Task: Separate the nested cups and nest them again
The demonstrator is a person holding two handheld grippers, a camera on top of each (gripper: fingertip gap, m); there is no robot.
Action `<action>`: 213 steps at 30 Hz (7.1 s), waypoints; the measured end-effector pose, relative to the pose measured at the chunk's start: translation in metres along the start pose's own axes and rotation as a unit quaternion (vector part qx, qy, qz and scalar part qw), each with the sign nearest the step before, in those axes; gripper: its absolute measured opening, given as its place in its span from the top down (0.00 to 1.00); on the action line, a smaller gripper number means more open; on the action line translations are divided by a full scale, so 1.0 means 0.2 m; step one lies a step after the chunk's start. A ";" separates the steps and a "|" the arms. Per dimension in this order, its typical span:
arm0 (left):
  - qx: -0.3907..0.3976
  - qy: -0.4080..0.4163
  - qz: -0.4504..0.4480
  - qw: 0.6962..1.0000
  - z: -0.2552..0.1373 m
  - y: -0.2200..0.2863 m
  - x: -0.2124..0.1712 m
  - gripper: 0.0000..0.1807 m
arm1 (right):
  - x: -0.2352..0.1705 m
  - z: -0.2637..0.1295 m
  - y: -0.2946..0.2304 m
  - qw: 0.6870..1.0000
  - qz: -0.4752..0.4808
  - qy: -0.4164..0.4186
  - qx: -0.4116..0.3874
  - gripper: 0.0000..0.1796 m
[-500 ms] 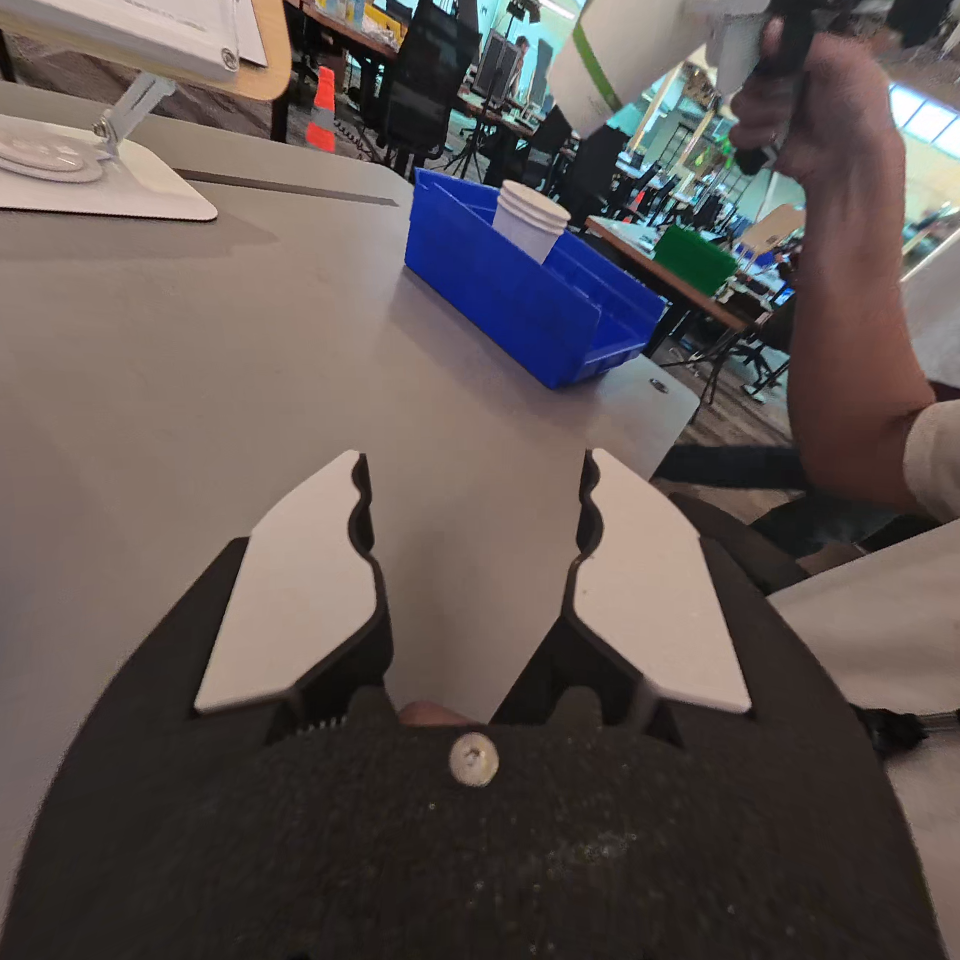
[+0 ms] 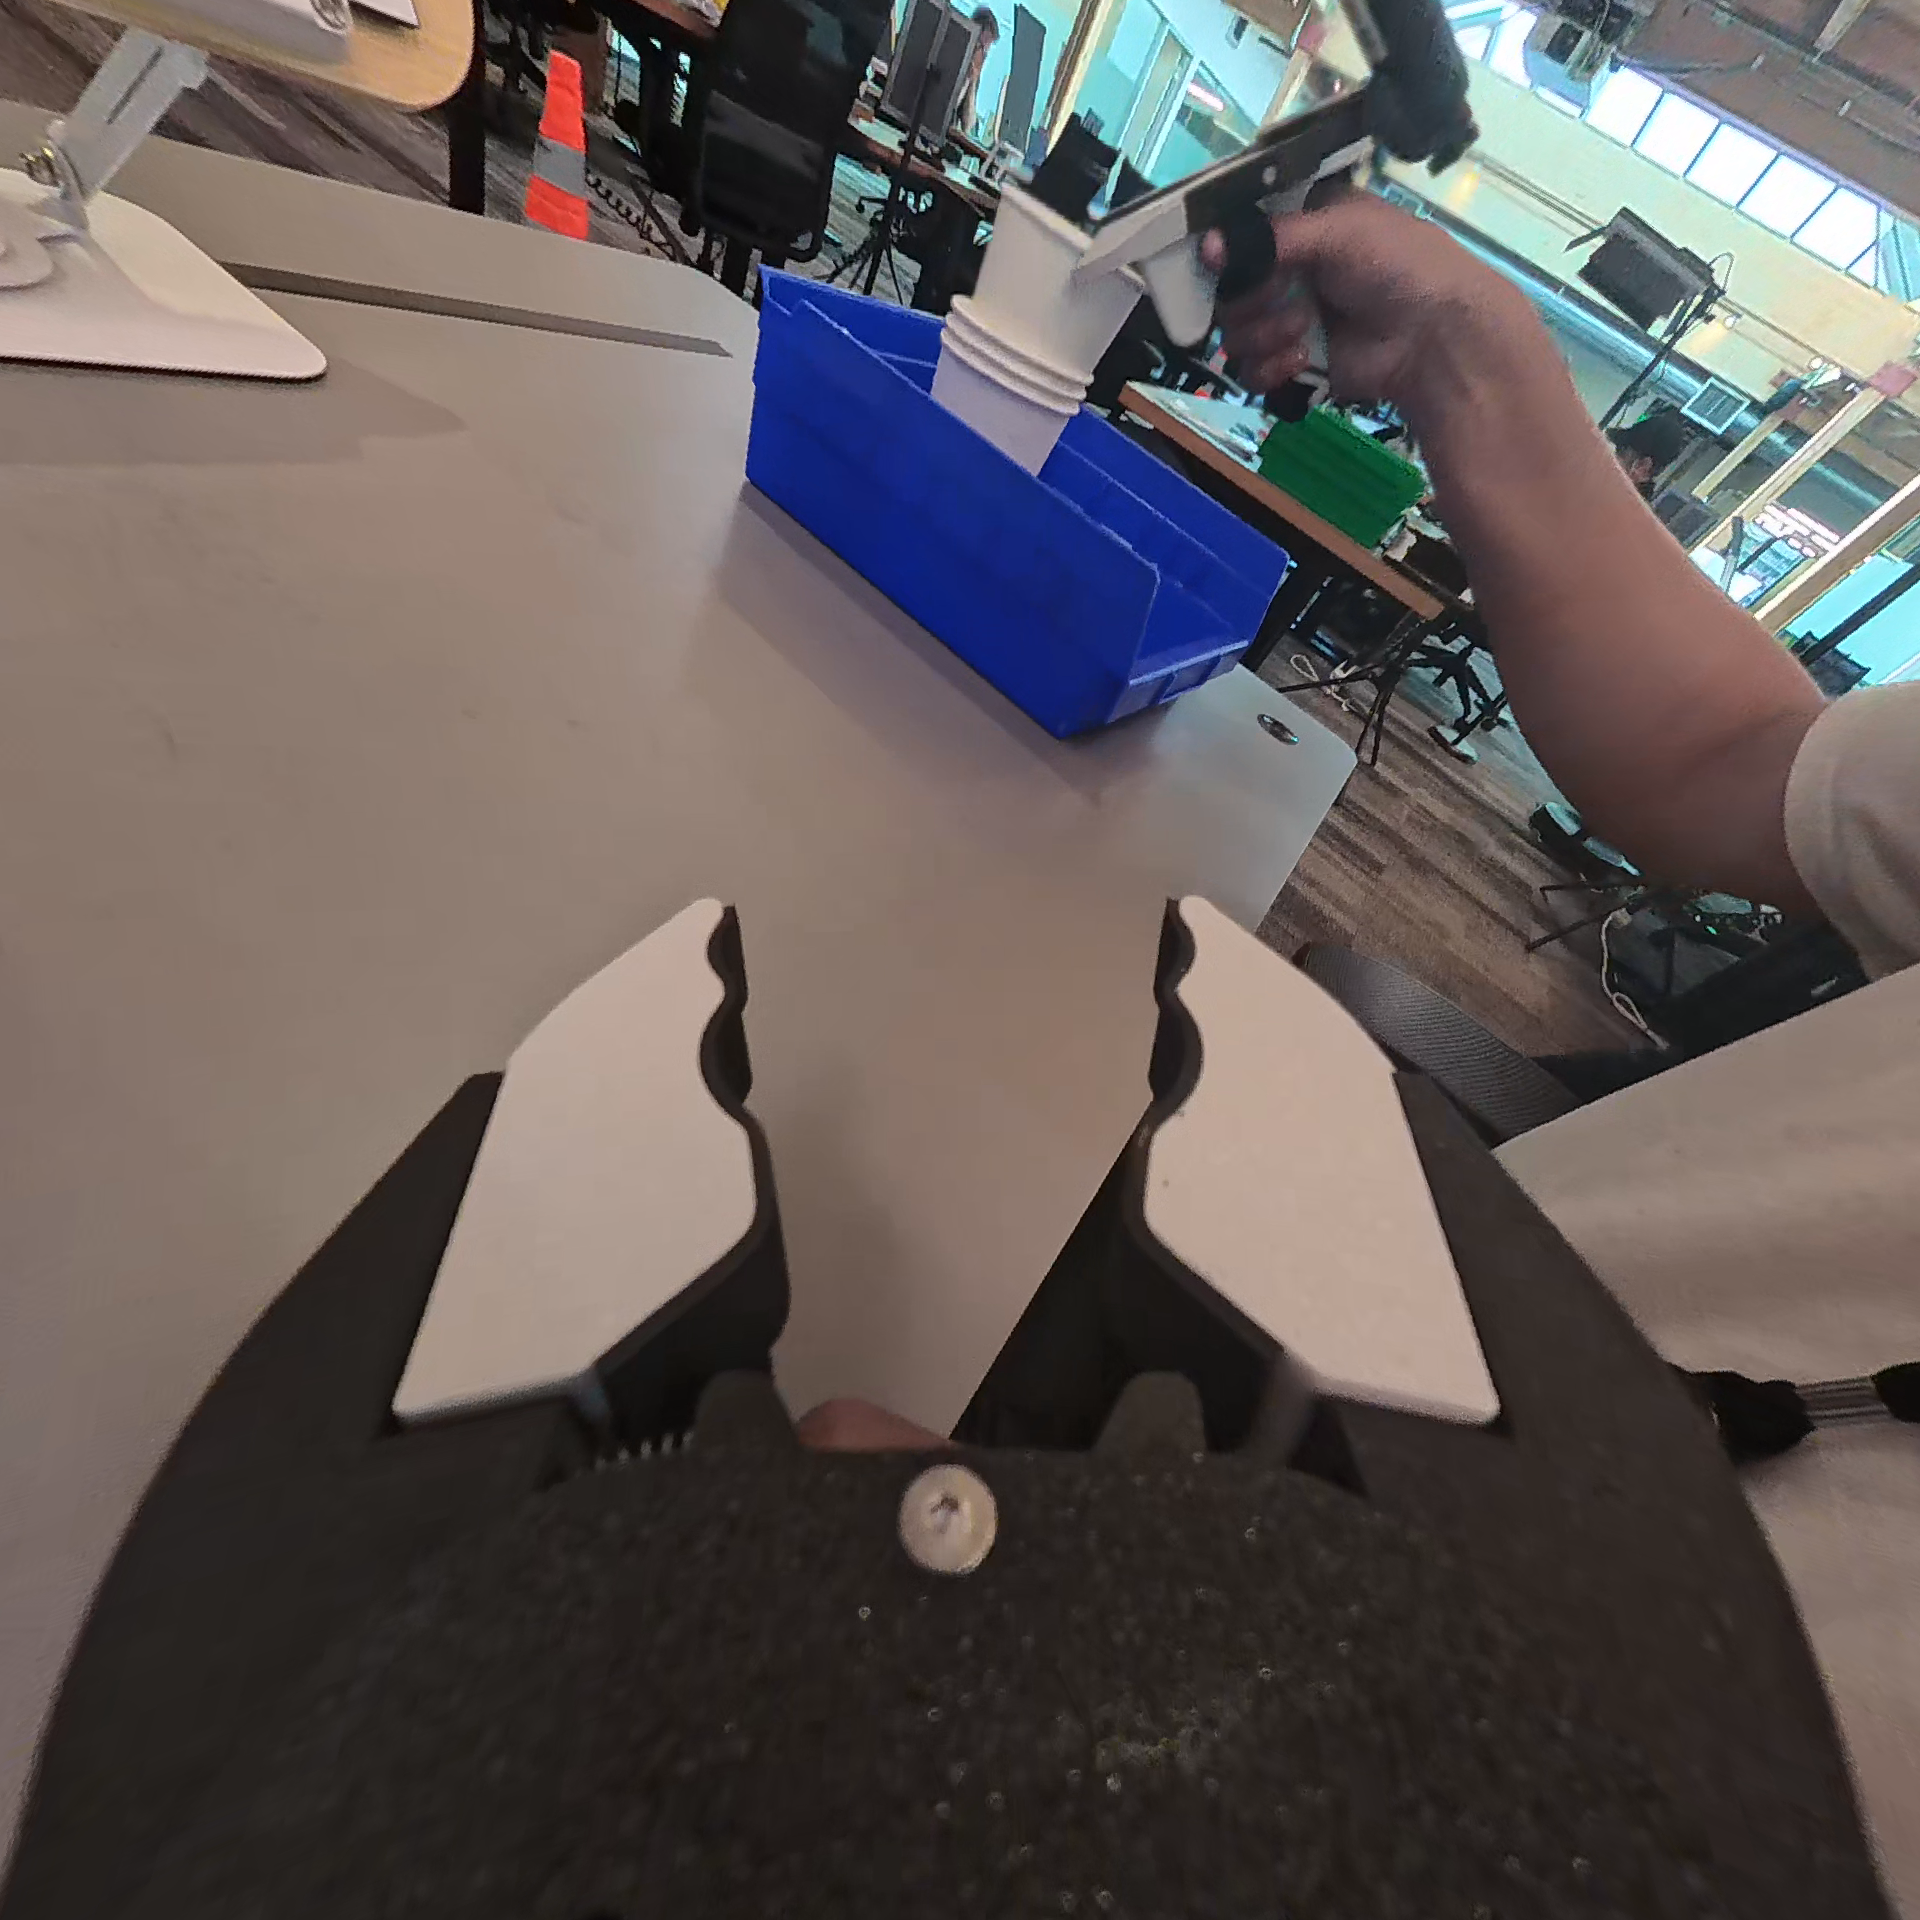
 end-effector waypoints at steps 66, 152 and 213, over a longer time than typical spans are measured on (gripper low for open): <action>0.262 -0.053 0.141 0.953 -0.60 -0.82 0.47 0.54 | -0.64 -0.28 -1.22 0.939 -0.016 0.171 0.298 0.59; 0.338 -0.129 0.027 0.932 -0.05 -0.52 -0.09 0.55 | -0.17 -0.26 -0.63 0.974 -0.046 0.223 -0.006 0.49; -0.126 -0.165 0.305 0.929 0.15 -0.14 0.50 0.65 | -0.11 -0.24 -1.71 0.823 -0.384 0.027 0.417 0.42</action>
Point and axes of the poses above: each gripper's, where its closed fingertips meet, z out along the fingers, x out of its top, y = z × x across the jaws, the point moved 2 cm from there along -z, back along the fingers, and after that the axes turned 14 degrees about z, right-handed, at the moved point
